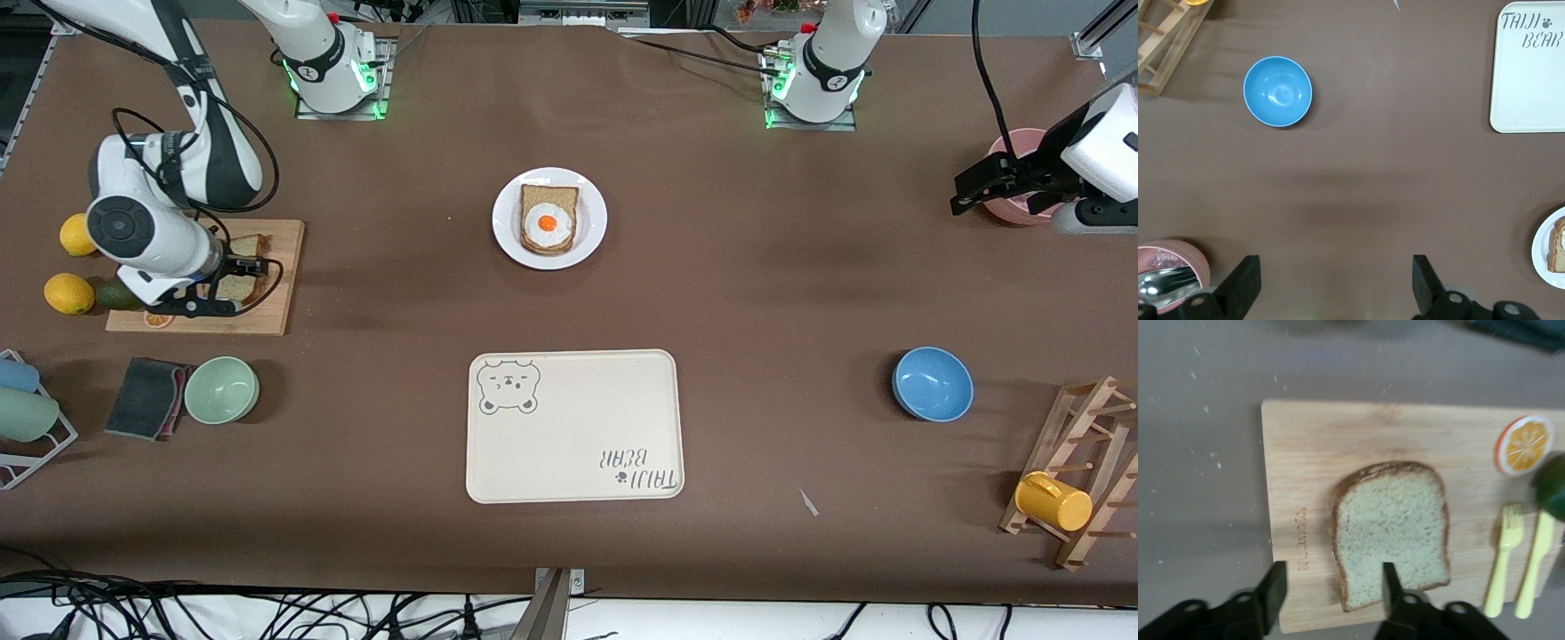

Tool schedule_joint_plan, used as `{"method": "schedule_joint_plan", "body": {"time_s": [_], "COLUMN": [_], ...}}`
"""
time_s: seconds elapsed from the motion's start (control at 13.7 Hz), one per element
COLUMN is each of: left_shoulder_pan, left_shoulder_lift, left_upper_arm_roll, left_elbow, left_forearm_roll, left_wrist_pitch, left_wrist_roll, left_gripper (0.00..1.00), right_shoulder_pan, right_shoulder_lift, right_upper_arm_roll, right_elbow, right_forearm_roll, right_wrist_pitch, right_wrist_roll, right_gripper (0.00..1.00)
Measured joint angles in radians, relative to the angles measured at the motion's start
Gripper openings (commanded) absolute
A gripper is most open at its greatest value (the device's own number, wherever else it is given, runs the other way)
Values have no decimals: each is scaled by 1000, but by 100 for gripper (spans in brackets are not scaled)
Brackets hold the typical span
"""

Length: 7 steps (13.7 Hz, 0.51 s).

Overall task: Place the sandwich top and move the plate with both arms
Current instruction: 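Lower the right gripper onto the bread slice on the cutting board and grasp it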

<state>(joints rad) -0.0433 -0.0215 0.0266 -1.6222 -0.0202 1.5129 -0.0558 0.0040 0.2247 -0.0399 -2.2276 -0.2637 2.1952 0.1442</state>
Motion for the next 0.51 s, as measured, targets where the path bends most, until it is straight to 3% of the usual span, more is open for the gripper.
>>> {"method": "schedule_joint_plan", "body": {"time_s": [0.22,0.51], "left_shoulder_pan": [0,0], "left_shoulder_lift": [0,0], "left_upper_arm_roll": [0,0], "left_elbow": [0,0], "left_forearm_roll": [0,0], "left_wrist_pitch": [0,0], "left_wrist_roll": [0,0], "left_gripper": [100,100], "right_shoulder_pan": [0,0], "right_shoulder_lift": [36,78], "right_upper_arm_roll": [0,-3], "right_elbow": [-12,-12], "right_forearm_roll": [-8,-82], "right_wrist_pitch": [8,45], "right_wrist_roll": [8,17], "right_gripper": [49,49]}}
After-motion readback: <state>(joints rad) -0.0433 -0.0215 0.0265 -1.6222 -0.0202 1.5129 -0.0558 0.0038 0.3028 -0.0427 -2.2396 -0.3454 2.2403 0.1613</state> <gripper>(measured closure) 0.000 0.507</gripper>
